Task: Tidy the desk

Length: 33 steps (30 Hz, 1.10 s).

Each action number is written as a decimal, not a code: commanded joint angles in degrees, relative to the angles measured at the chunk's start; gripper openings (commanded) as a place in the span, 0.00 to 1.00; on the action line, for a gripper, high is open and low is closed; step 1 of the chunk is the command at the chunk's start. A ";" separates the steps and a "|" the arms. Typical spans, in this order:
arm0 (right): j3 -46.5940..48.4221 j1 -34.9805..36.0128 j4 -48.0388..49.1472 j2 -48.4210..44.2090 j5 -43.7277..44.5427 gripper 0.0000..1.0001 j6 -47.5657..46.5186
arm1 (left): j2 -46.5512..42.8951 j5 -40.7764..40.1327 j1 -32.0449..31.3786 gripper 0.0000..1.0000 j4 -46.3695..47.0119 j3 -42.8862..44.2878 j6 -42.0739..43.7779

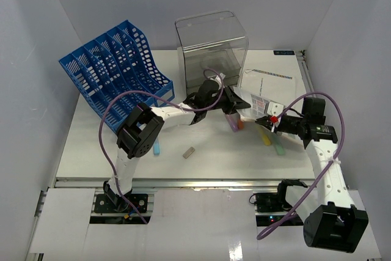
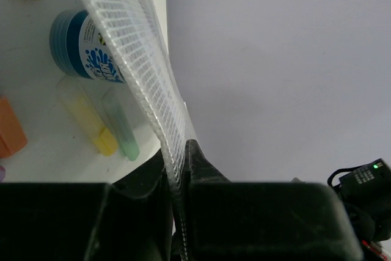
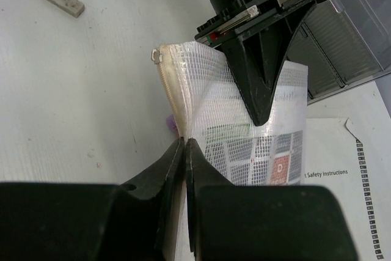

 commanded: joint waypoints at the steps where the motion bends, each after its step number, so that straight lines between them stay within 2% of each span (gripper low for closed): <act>1: 0.35 0.55 0.18 -3.01 -1.62 0.31 1.97 | -5.62 5.21 -0.47 0.00 -3.78 3.36 6.04; 6: 1.84 0.55 0.84 -6.55 -0.67 0.72 10.73 | -12.44 4.58 -0.47 0.00 -10.33 3.44 15.16; 9: 4.02 0.55 0.93 -8.05 1.16 0.83 16.96 | -19.09 1.80 -0.39 0.00 -16.52 3.44 22.36; 18: 6.87 0.11 2.20 -9.59 2.16 0.88 25.99 | -41.19 -9.13 0.23 0.00 -39.26 4.65 37.28; 24: 4.66 0.02 5.83 -8.00 0.08 0.88 30.79 | -53.51 -26.29 0.48 0.00 -60.29 11.32 42.15; 29: 1.82 -0.07 9.67 -8.71 -1.18 0.88 33.25 | -57.28 -42.32 0.49 0.00 -74.56 22.65 43.05; 33: -1.14 -0.53 12.58 -10.00 -1.52 0.89 34.40 | -59.34 -54.19 0.49 0.00 -83.45 27.48 42.46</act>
